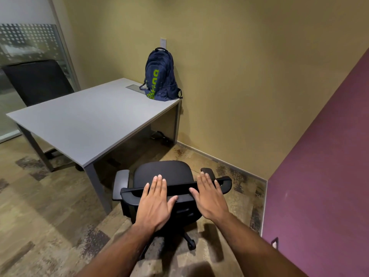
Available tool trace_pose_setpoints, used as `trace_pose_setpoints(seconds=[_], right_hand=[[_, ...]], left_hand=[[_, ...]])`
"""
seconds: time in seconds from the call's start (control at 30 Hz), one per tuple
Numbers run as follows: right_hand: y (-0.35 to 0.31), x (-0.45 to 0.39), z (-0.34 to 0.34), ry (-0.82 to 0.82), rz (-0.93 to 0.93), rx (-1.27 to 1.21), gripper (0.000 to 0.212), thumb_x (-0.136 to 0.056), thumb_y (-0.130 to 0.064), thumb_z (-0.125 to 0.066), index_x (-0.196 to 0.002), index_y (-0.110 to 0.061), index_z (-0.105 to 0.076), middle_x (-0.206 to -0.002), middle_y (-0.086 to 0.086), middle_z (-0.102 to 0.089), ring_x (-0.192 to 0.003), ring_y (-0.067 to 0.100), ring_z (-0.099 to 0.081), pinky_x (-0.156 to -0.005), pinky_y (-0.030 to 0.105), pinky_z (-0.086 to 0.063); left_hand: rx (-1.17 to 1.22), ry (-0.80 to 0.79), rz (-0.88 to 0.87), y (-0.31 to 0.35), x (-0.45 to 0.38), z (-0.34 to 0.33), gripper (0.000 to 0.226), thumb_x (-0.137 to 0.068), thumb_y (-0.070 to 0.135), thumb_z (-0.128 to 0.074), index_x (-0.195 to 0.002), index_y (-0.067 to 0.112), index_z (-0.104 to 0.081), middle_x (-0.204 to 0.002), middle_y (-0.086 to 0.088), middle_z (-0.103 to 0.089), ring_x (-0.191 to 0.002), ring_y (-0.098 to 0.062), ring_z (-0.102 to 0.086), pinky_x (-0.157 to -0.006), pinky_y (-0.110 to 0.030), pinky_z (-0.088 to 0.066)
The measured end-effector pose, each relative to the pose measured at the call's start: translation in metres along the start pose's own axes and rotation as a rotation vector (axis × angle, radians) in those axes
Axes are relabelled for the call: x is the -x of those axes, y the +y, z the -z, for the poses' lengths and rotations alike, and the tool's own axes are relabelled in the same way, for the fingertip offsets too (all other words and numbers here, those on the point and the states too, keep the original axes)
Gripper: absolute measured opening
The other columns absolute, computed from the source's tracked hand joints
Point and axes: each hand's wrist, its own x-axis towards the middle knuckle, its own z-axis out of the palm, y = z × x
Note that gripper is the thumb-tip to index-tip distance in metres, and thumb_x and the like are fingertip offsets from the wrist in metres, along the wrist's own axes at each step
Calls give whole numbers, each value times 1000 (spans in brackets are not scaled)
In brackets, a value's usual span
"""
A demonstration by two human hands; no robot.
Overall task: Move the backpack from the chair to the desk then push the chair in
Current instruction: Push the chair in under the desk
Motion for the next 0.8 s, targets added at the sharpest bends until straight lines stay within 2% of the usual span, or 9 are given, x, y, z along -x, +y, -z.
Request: trace_pose_setpoints(seconds=[0.07, 0.17, 0.27, 0.53, 0.8], right_hand=[[-1, 1, 0, 1, -1, -3, 89, -91, -68, 8, -163, -18, -6, -171, -3, 3, -155, 8, 10, -127, 40, 3], [-2, 1, -3, 29, -8, 13, 76, -101, -62, -5, -163, -17, -12, -171, -2, -4, -156, 10, 4, -127, 40, 0], [-2, 0, -8, 89, -7, 43, 73, -103, -57, -6, -161, -15, -21, -170, 0, -15, -157, 12, -5, -127, 42, -5], [-1, -13, -12, 140, 10, 45, 75, -101, -53, -3, -160, -14, -25, -169, 3, -22, -156, 14, -12, -127, 42, -9], [0, -43, -12, 152, 47, 39, 71, -99, -40, -5, -157, -9, -32, -166, 7, -30, -155, 18, -21, -127, 37, -12]], left_hand=[[3, 0, 20, 1, 0, -1, 88, -99, 66, 0, -156, 5, -29, -165, -13, -24, -154, -23, -16, -125, -44, -17], [17, 11, 13, 0, -2, -1, 89, -97, 62, 9, -157, 6, -26, -166, -12, -22, -155, -22, -14, -126, -42, -12], [28, 21, 8, 0, -3, -2, 88, -97, 58, 14, -157, 7, -25, -166, -12, -22, -155, -22, -13, -126, -41, -11], [-2, 25, 41, -3, -13, -5, 71, -106, 50, -11, -149, 4, -44, -156, -15, -41, -149, -25, -32, -121, -44, -28], [-20, 48, 82, -5, -37, -5, 68, -105, 44, -14, -145, 2, -49, -152, -16, -47, -145, -26, -39, -119, -42, -33]])
